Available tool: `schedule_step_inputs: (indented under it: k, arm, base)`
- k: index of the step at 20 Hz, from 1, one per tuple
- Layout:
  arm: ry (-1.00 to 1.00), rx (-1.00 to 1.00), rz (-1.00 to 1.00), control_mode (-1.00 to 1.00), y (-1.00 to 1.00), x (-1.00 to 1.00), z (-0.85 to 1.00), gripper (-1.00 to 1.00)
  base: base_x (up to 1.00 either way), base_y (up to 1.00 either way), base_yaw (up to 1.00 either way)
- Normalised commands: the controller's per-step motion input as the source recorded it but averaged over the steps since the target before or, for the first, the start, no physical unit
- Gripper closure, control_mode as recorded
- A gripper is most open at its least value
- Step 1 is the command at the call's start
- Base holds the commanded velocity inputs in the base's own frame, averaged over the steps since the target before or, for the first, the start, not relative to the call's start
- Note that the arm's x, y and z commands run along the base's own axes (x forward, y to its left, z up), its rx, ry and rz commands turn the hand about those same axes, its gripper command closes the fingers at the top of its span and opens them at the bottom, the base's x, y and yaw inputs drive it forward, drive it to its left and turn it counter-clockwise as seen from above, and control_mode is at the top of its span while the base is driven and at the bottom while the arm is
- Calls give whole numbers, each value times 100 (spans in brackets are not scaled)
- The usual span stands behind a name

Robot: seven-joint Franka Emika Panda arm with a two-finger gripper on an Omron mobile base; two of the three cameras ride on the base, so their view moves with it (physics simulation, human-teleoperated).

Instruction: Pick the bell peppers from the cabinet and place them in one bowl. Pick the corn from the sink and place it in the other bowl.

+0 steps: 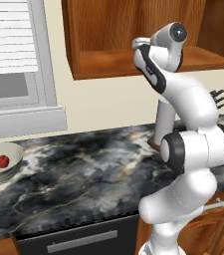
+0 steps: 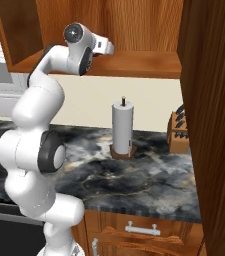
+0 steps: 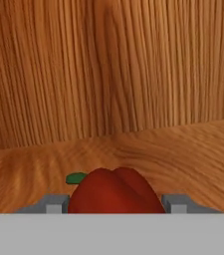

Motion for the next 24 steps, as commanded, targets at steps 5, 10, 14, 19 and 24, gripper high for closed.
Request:
schedule_step_inputs:
  k: [5, 10, 14, 19, 24]
  arm:
    - [0, 0, 0, -100, 0, -52, 17, 100]
    - [0, 0, 0, -100, 0, -47, 27, 100]
    - [1, 0, 0, -100, 0, -57, 32, 100]
    - [8, 0, 0, -100, 0, -48, 19, 100]
    - [5, 0, 0, -100, 0, -66, 2, 100]
  base:
    - [0, 0, 0]
    - [0, 0, 0]
    - [0, 0, 0]
    - [0, 0, 0]
    - [0, 0, 0]
